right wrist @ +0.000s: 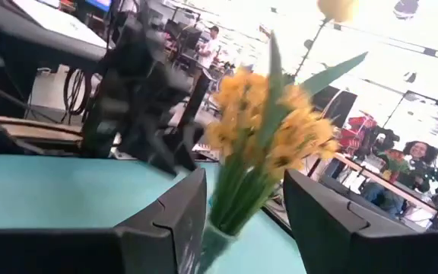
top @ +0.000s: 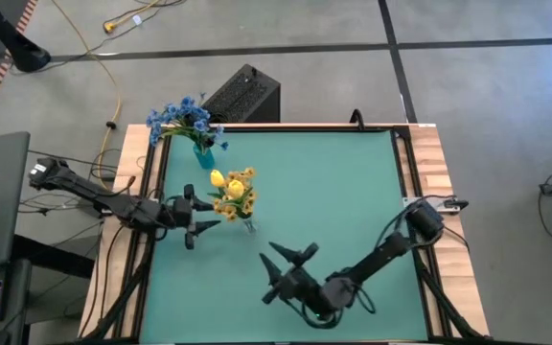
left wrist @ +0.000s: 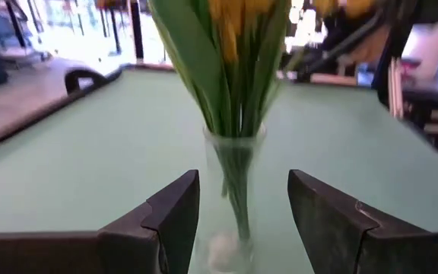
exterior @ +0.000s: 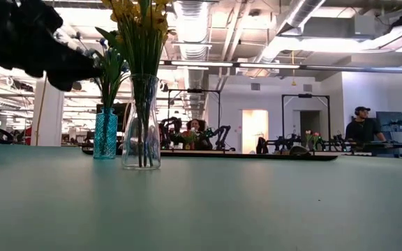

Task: Sort flowers into vase by color
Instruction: Return to Home Position

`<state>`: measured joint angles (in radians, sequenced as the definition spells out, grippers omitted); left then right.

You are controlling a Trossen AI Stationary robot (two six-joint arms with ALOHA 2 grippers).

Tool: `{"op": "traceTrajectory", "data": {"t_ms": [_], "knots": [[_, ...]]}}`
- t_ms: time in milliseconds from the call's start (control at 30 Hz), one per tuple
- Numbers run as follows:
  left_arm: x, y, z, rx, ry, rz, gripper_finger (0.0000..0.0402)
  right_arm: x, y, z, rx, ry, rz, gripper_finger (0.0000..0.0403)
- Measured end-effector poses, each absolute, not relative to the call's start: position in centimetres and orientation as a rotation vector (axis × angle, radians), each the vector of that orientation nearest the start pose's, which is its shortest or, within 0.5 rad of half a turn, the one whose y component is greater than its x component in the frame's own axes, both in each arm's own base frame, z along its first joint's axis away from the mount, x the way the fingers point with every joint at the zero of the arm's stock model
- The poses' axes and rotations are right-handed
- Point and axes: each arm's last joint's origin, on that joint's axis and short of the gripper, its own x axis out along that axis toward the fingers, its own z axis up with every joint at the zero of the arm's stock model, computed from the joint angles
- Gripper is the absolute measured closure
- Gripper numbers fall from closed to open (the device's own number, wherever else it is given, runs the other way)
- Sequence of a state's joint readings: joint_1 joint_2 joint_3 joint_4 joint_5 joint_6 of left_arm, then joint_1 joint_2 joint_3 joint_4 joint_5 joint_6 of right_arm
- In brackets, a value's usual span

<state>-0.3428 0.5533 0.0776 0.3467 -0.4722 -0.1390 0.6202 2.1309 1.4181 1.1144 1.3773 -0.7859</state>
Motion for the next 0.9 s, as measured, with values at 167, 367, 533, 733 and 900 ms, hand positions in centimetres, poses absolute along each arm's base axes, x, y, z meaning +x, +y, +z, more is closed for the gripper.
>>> {"op": "traceTrajectory", "data": {"t_ms": [167, 367, 533, 733, 900], "knots": [[13.5, -3.4, 16.3, -0.061, 0.174, 0.152, 0.0212, 36.4, 21.9, 27.3, -0.444, 0.122, -0.795, 0.0212], [13.9, -3.5, 15.7, -0.053, 0.208, 0.179, 0.0212, 31.9, 15.2, 31.0, -0.279, 0.076, -0.848, 0.0224], [14.2, -3.6, 16.1, -0.064, 0.163, 0.173, 0.0212, 28.0, 11.3, 30.7, 0.004, 0.124, -0.433, 0.0236], [14.4, -3.7, 17.2, 0.002, 0.057, 0.163, 0.0212, 26.3, 9.7, 29.0, 0.083, 0.288, -0.313, 0.0241], [14.4, -3.6, 18.2, 0.131, -0.021, 0.193, 0.0212, 25.5, 10.2, 29.0, 0.002, 0.308, -0.325, 0.0241]]}}
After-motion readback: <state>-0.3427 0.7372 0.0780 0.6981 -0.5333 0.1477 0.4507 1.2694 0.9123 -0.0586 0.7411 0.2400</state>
